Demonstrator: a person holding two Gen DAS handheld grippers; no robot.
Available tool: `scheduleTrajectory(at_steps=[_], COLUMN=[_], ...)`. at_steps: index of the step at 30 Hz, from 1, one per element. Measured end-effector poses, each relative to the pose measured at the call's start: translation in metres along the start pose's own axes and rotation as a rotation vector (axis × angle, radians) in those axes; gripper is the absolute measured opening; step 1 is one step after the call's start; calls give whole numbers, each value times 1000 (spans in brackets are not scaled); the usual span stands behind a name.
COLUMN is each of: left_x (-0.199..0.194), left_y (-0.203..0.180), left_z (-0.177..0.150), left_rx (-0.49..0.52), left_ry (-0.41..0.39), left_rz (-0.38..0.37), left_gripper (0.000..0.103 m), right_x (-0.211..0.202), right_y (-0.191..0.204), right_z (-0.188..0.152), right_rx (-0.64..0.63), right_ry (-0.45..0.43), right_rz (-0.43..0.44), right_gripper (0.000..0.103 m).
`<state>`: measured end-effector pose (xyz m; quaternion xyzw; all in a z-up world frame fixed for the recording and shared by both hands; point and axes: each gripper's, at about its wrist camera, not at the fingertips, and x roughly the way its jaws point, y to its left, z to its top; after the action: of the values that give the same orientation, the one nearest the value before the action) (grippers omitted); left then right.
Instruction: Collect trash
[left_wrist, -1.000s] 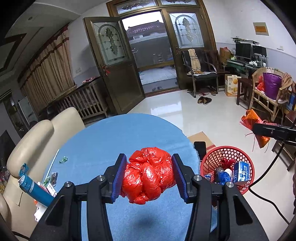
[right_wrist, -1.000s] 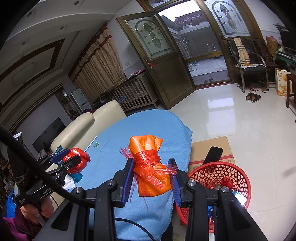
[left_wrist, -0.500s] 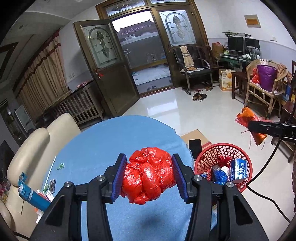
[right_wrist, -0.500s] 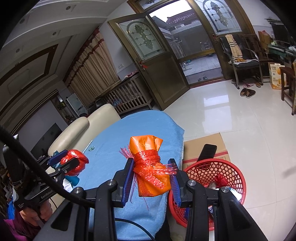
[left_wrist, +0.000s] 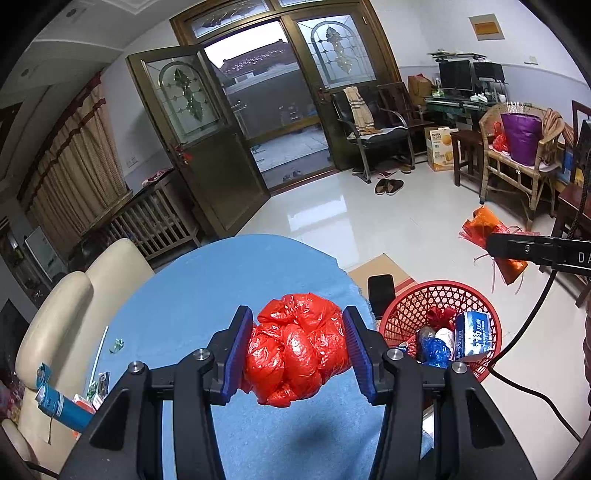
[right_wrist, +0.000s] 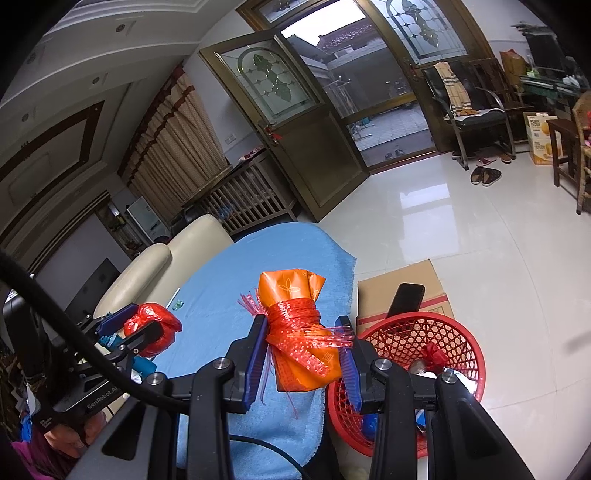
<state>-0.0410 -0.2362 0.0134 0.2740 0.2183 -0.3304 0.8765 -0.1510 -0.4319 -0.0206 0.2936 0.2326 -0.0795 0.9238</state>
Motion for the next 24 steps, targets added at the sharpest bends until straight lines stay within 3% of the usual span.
scheduleTrajectory(at_steps=[24], left_x=[10], left_y=[-21], left_z=[7], left_rx=[53], left_ry=[1], left_rz=[-17], left_gripper=[52], right_x=[-1], right_y=[-17], right_z=[-1], right_rx=[47], right_ry=[-12], right_rz=[-19], right_gripper=[39])
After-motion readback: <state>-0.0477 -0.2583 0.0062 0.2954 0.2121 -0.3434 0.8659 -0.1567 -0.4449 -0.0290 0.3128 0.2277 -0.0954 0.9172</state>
